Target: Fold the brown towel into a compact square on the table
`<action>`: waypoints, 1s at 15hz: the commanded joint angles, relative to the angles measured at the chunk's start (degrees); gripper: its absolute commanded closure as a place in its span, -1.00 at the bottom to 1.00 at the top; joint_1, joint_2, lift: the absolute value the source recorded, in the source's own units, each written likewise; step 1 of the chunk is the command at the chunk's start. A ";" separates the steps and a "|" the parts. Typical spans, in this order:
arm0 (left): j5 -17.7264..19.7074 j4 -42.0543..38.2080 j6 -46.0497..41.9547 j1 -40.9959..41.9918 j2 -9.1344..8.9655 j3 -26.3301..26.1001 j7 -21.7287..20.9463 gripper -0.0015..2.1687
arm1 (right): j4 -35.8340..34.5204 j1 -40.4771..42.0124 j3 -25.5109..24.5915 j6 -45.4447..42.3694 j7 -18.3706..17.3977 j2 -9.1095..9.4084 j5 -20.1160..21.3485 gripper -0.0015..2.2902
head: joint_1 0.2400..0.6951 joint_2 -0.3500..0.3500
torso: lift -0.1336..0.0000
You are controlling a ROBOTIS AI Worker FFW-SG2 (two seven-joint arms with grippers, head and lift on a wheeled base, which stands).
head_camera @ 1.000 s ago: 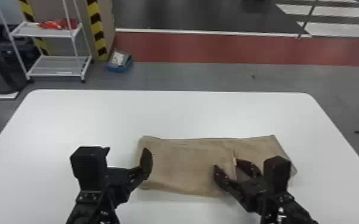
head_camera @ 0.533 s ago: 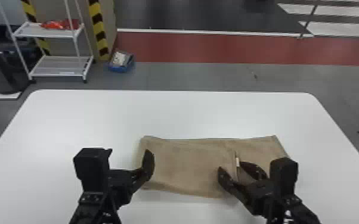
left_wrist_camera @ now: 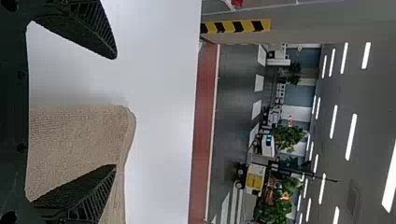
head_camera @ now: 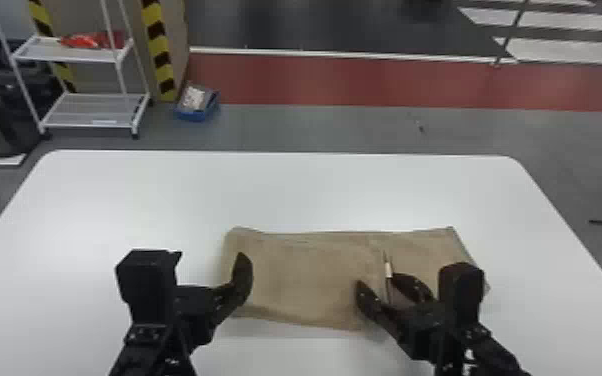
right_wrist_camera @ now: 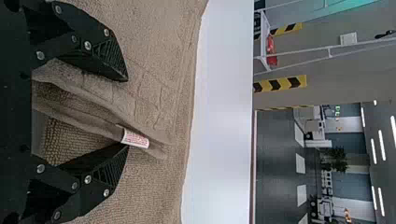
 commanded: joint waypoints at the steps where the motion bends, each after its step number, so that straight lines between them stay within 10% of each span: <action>1: 0.05 0.00 0.00 0.04 0.00 0.00 0.01 -0.96 | -0.28 -0.01 0.18 -0.20 0.39 0.31 -0.14 -0.56 | 1.00 -0.22 | -0.80; 10: 0.22 0.53 -0.17 0.04 0.00 0.00 -0.17 -0.96 | -0.89 0.26 0.18 -0.38 1.09 0.31 -0.49 0.14 | 1.00 -0.19 | -0.80; 15: 0.22 0.53 -0.17 0.04 0.00 0.00 -0.43 -0.96 | -4.06 0.61 0.00 -0.20 1.09 0.31 -1.28 0.14 | 1.00 -0.19 | -0.80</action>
